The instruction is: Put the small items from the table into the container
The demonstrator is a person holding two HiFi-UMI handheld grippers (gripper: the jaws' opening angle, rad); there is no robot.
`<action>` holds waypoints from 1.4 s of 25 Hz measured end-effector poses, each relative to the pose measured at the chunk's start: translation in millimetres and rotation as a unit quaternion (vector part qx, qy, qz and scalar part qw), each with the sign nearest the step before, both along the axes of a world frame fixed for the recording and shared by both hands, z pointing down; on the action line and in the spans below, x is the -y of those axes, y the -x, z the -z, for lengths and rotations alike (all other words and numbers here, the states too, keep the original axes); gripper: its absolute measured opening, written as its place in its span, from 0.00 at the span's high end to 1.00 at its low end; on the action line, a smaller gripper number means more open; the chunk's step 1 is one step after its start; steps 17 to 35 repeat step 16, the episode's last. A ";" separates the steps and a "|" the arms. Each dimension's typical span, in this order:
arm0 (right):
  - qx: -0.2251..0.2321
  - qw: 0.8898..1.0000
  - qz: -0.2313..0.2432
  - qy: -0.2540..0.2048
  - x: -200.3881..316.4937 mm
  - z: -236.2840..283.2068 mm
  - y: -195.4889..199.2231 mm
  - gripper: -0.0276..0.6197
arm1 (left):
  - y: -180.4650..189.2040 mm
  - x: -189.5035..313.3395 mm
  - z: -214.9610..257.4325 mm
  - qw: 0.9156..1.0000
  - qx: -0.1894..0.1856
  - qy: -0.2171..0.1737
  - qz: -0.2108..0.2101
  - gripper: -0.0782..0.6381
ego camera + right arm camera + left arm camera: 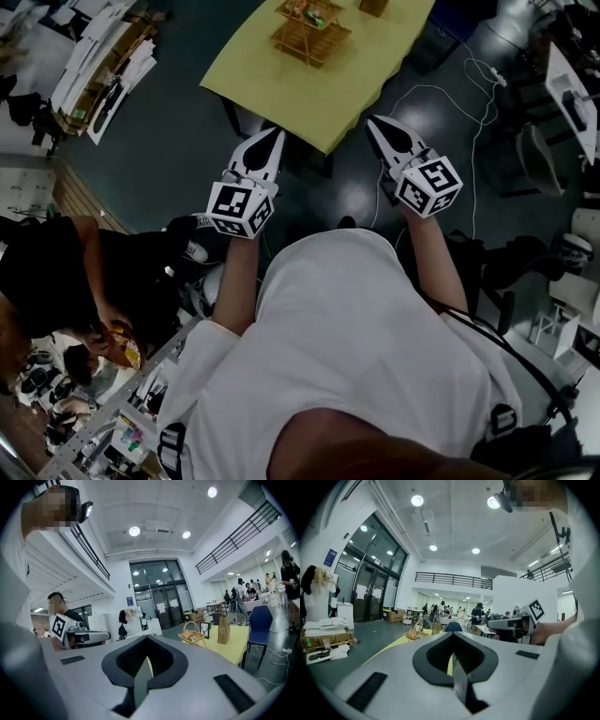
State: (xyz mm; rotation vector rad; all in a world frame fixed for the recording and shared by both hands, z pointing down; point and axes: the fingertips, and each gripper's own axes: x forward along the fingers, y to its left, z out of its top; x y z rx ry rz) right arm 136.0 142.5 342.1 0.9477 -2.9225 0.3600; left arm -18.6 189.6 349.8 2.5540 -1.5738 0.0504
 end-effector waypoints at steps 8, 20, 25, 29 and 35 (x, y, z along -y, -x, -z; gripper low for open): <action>-0.003 1.000 0.006 -0.003 0.6 3.2 7.5 0.94 | 6.0 4.6 2.0 1.000 -0.004 -0.002 0.005 0.88; -0.002 1.000 0.008 -0.002 0.7 6.1 16.0 0.94 | 13.2 4.4 3.5 1.000 -0.005 -0.001 0.003 0.88; -0.002 1.000 0.008 -0.002 0.7 6.1 16.0 0.94 | 13.2 4.4 3.5 1.000 -0.005 -0.001 0.003 0.88; -0.002 1.000 0.008 -0.002 0.7 6.1 16.0 0.94 | 13.2 4.4 3.5 1.000 -0.005 -0.001 0.003 0.88; -0.002 1.000 0.008 -0.002 0.7 6.1 16.0 0.94 | 13.2 4.4 3.5 1.000 -0.005 -0.001 0.003 0.88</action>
